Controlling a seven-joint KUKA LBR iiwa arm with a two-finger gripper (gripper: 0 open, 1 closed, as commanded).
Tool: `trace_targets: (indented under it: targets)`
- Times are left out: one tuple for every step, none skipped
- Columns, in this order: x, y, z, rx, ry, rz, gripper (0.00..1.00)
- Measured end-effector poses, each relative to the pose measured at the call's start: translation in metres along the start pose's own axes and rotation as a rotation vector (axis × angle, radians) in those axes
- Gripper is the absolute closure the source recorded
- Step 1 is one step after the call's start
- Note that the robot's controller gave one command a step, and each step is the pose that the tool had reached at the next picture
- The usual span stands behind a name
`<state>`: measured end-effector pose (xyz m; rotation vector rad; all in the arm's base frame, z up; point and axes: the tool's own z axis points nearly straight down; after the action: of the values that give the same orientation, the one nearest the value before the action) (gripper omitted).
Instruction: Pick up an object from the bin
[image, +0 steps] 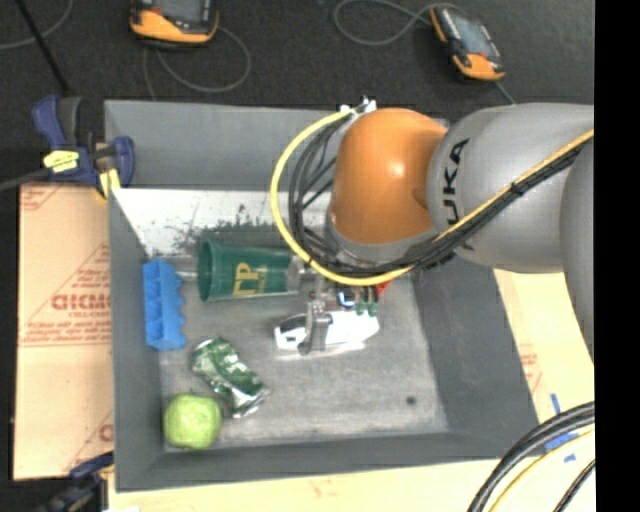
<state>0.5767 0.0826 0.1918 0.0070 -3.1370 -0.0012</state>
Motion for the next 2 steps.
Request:
trace_targets:
  targets:
    - [-0.002,0.000,-0.004,-0.001,-0.008,0.002,0.00]
    - [0.002,-0.036,0.027,0.000,-0.013,-0.050,0.00]
